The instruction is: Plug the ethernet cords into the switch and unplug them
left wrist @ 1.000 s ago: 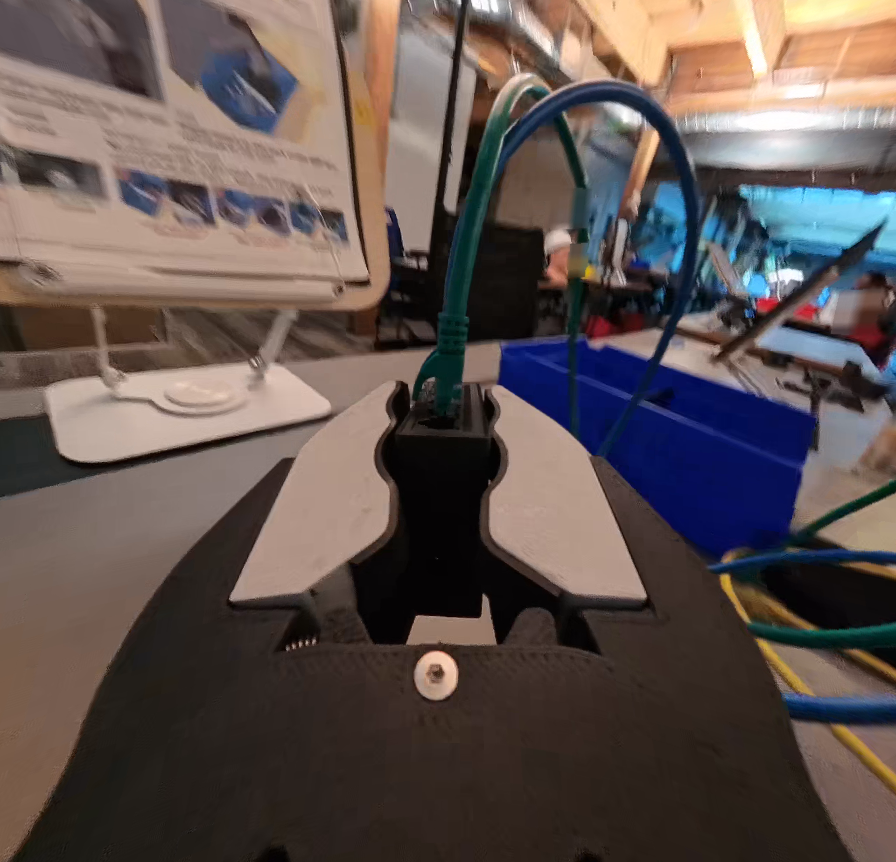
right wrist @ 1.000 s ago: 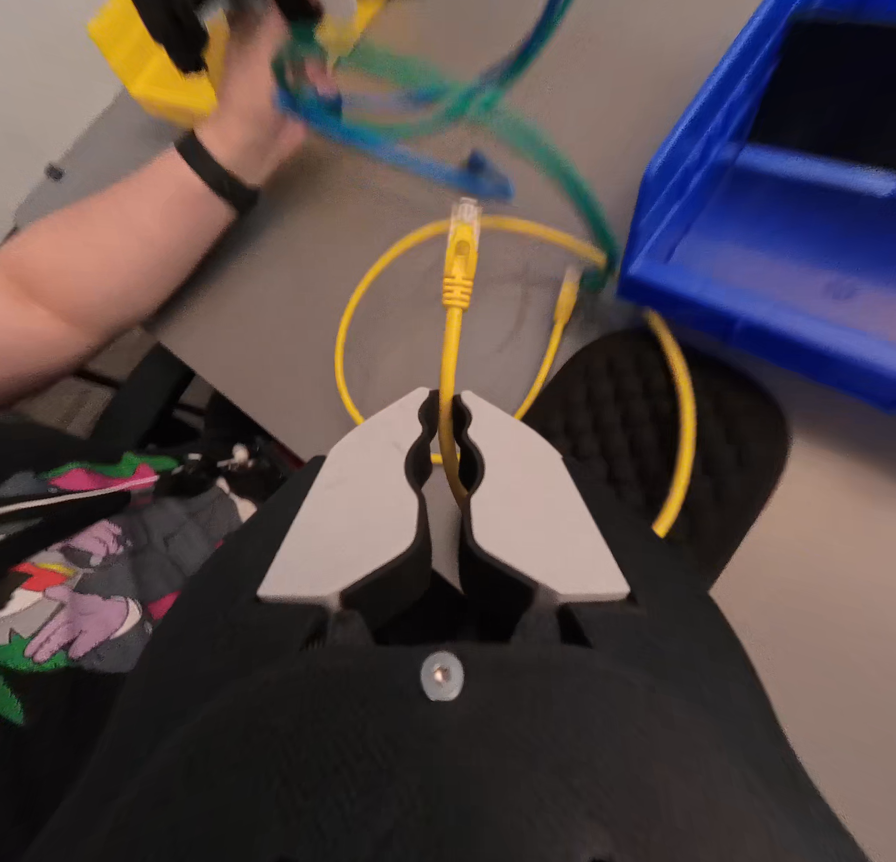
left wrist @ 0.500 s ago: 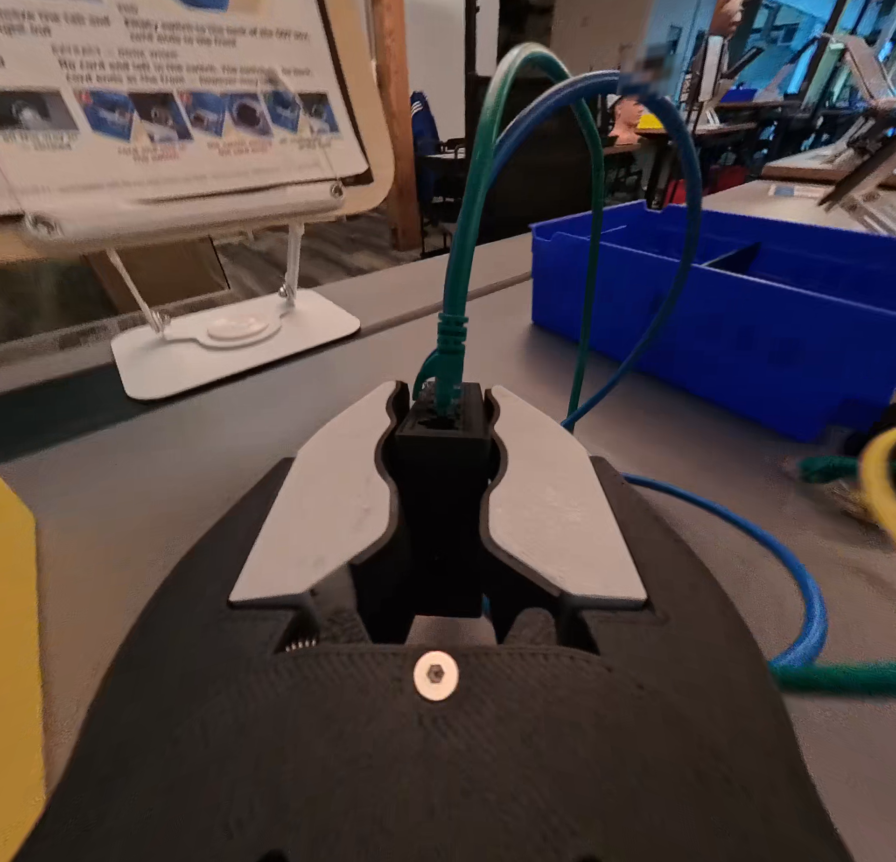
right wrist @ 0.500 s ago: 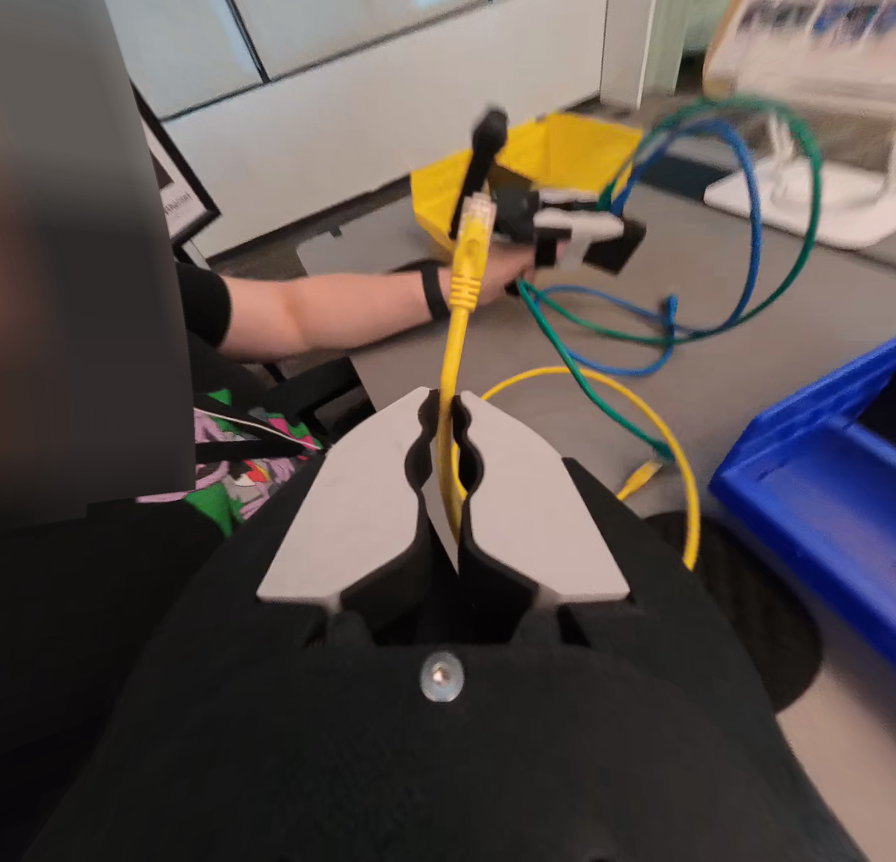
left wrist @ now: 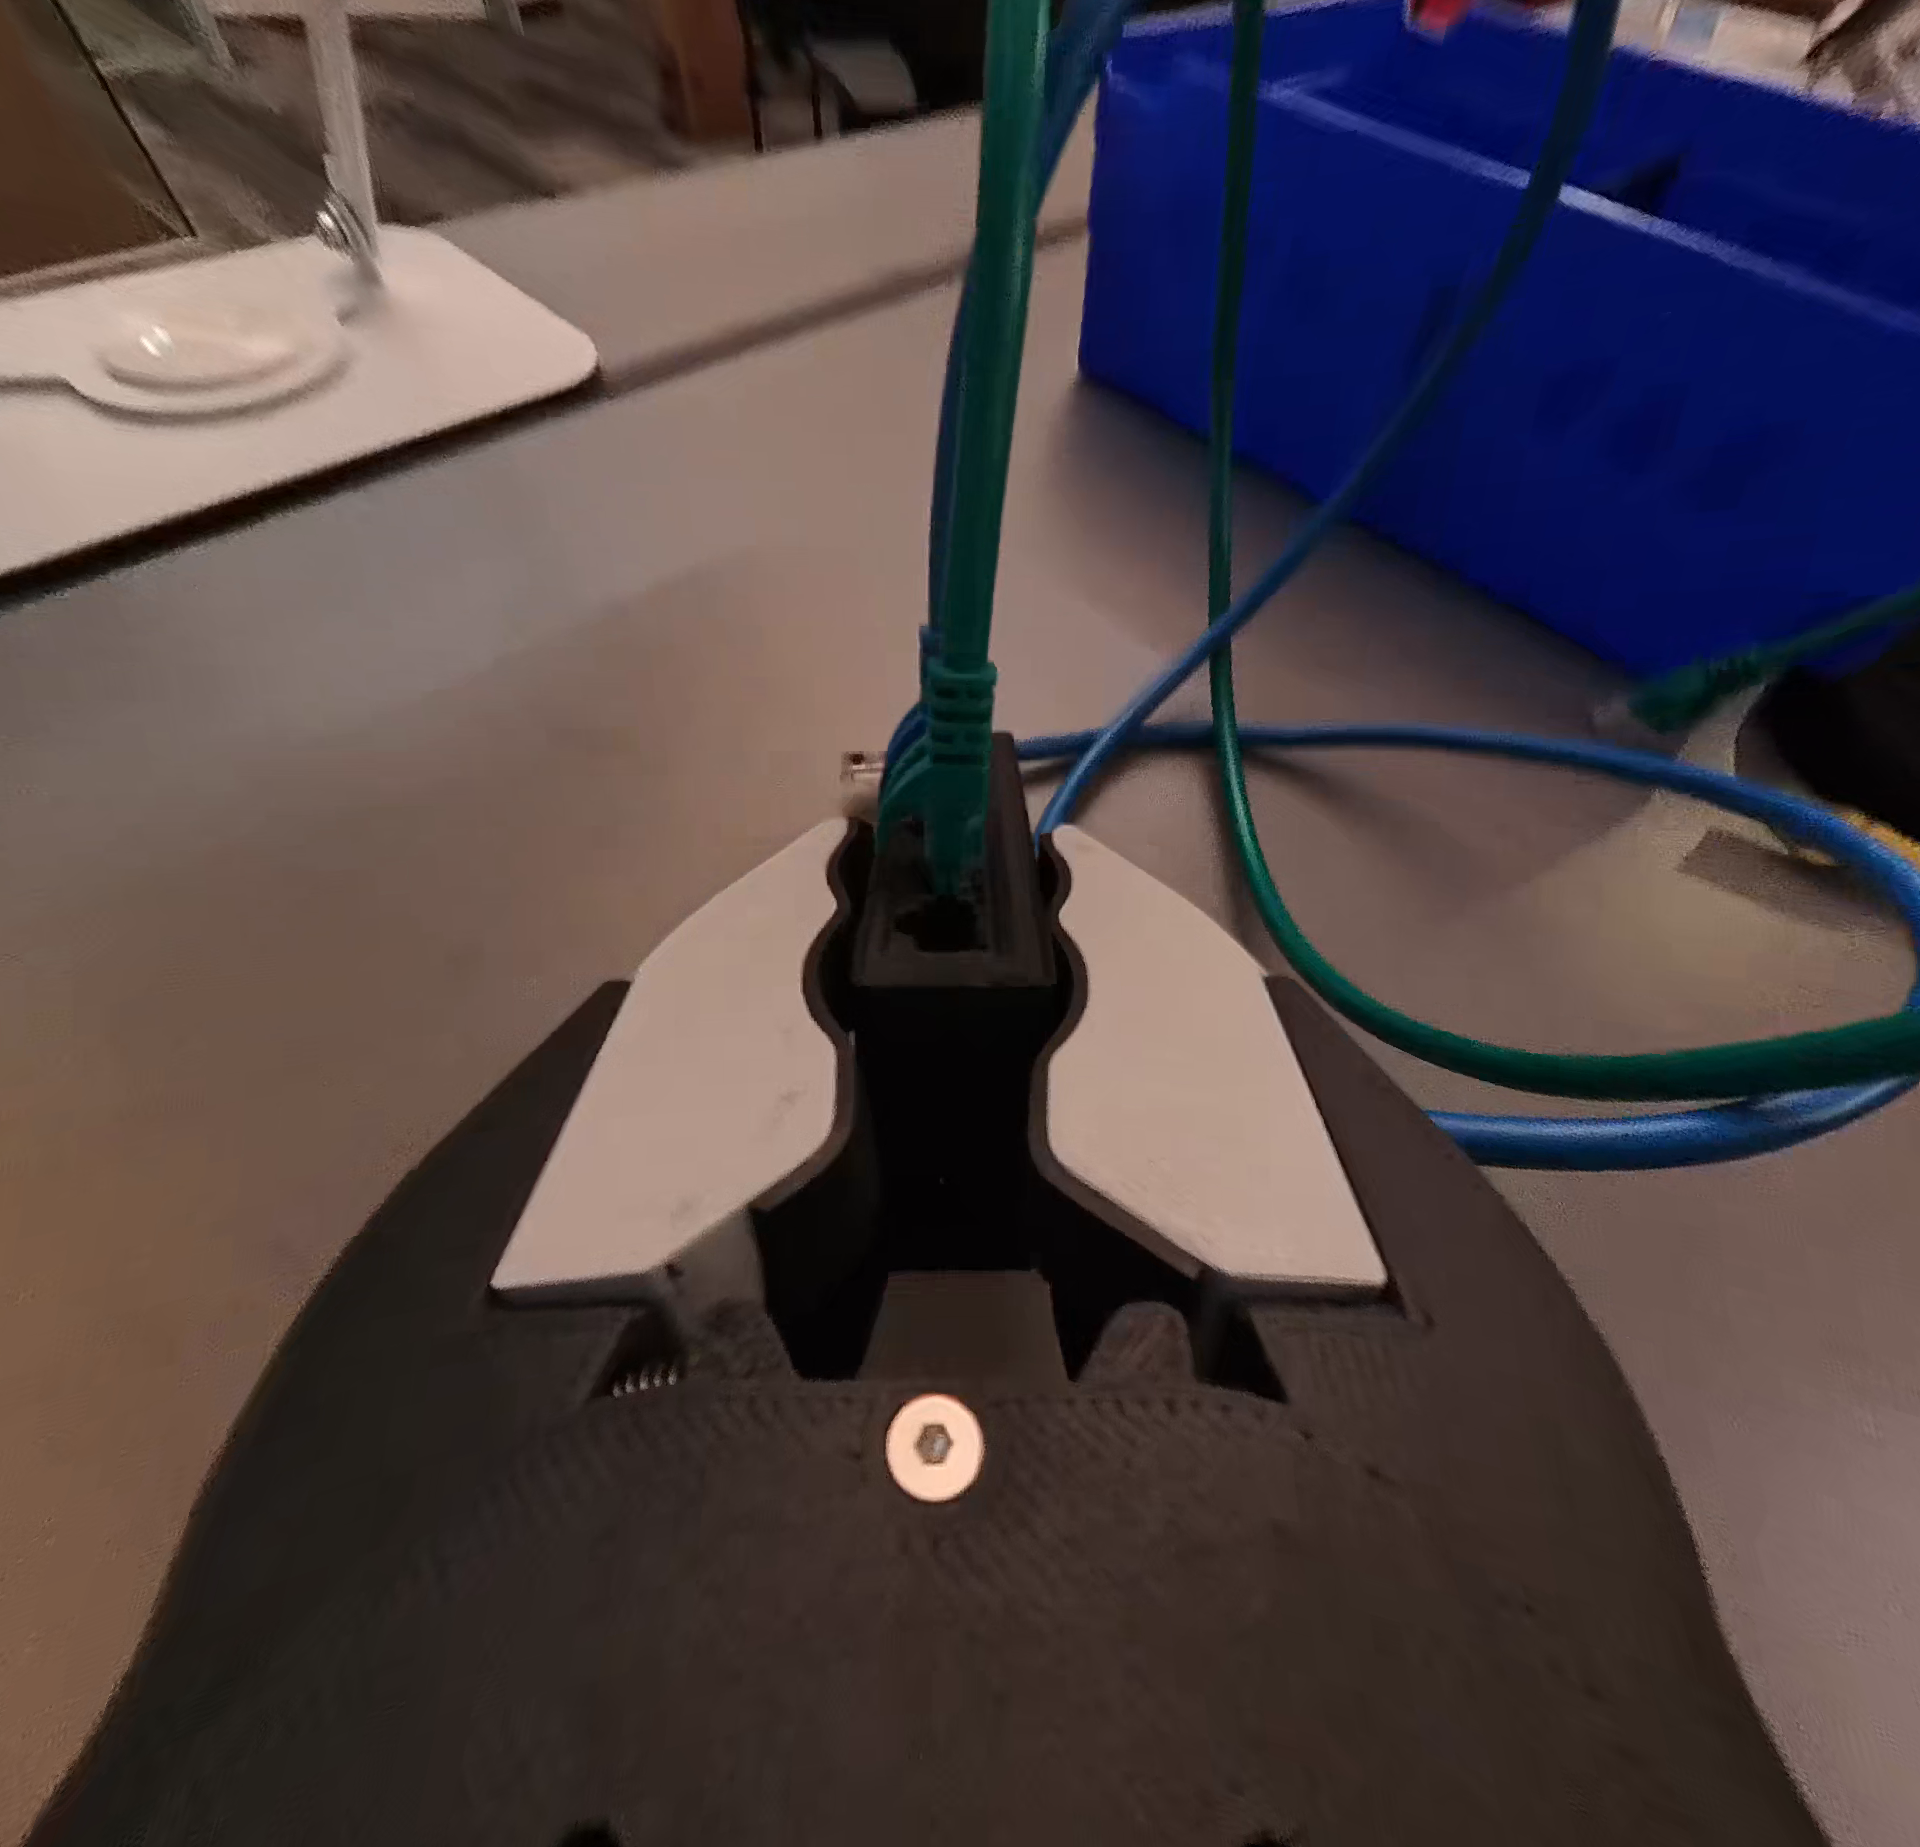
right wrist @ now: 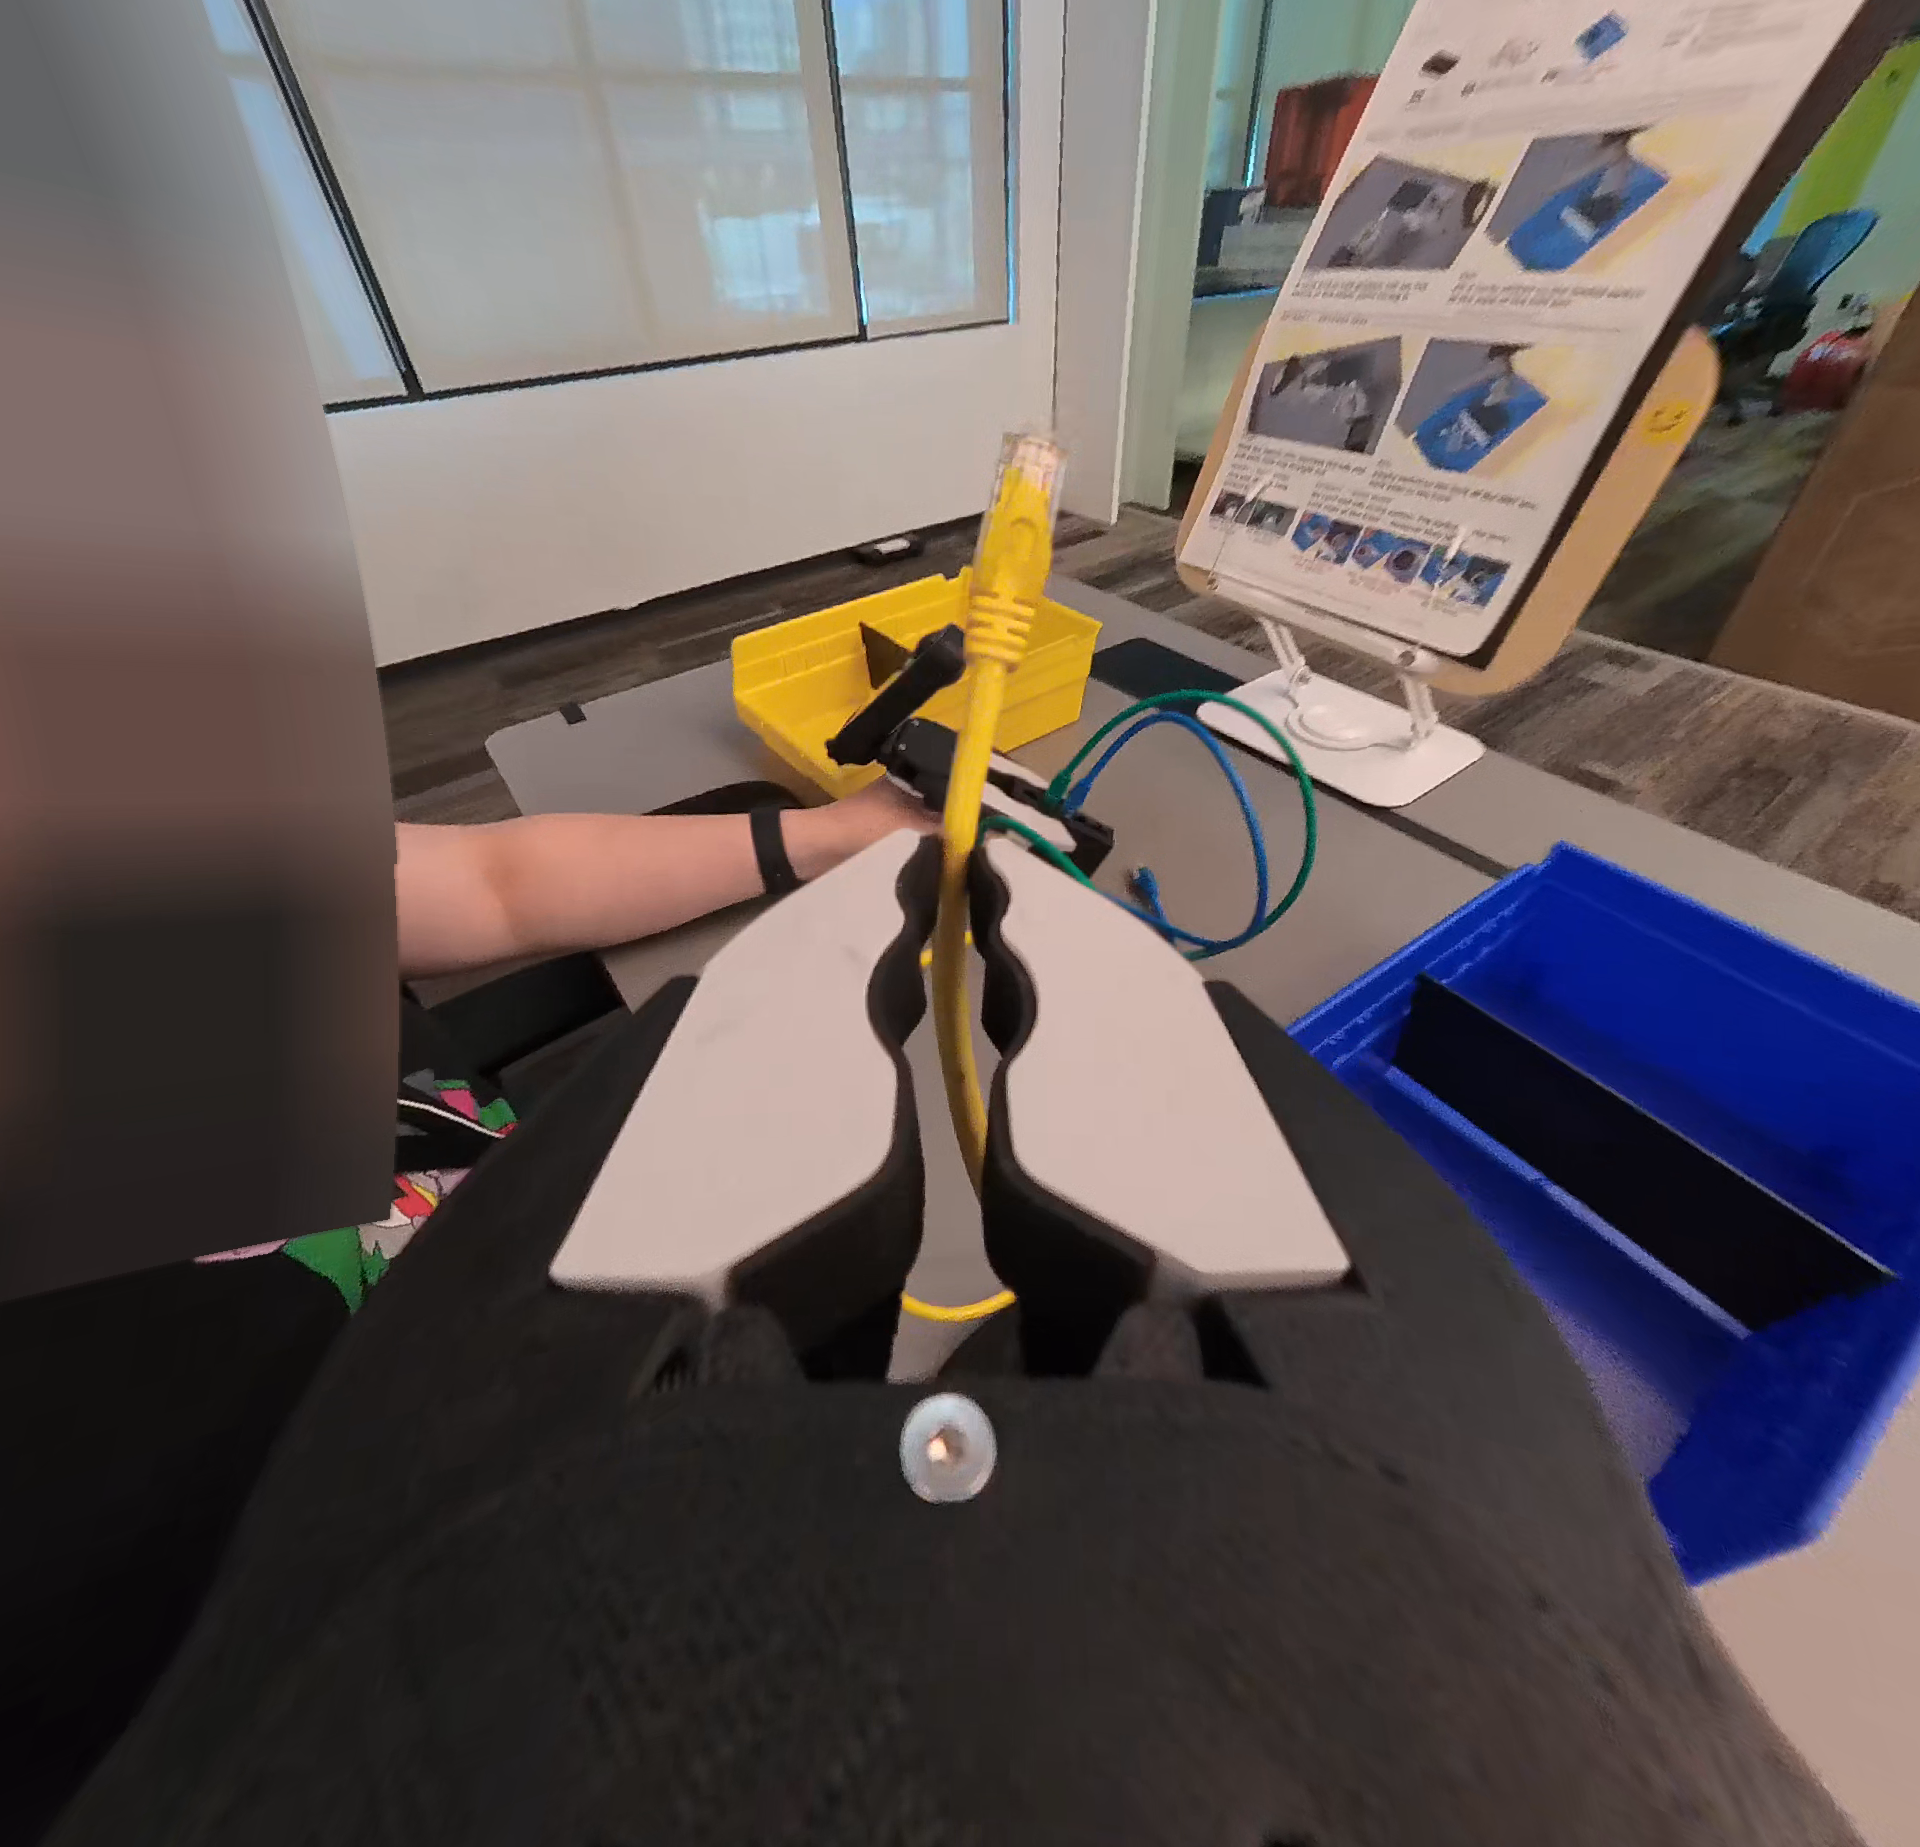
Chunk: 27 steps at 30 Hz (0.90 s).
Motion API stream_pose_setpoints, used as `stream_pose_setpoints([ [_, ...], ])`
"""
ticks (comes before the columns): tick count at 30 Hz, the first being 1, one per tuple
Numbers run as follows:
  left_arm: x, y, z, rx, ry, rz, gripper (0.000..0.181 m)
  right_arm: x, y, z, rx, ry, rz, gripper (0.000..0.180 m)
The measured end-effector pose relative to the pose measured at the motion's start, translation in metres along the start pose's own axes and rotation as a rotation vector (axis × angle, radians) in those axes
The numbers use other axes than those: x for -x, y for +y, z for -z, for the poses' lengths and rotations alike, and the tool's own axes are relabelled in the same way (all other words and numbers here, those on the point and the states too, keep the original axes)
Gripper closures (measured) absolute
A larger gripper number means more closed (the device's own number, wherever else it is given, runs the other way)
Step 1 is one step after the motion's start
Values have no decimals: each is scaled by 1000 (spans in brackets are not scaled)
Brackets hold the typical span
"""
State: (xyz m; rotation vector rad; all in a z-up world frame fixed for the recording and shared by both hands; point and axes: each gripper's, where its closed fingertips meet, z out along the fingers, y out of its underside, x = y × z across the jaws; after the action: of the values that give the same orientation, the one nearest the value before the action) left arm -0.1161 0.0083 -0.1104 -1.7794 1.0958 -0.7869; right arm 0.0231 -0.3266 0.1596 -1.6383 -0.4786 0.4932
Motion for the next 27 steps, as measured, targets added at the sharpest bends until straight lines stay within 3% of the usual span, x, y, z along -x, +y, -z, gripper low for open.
stream_pose_setpoints([
  [7,-6,36,1,223,-24,-76,151,2,29,-30,44,-69,-60,174],
  [14,-14,11,22,77,-4,17,125,-3,50,-55,109,-95,-85,174],
  [17,-21,12,34,53,-12,-52,127,-6,61,-69,157,-103,-89,174],
  [22,-29,32,40,183,-45,-184,129,-7,81,-94,211,-137,-112,174],
  [27,-40,24,71,99,-117,-245,129,-15,104,-111,272,-106,-137,173],
])
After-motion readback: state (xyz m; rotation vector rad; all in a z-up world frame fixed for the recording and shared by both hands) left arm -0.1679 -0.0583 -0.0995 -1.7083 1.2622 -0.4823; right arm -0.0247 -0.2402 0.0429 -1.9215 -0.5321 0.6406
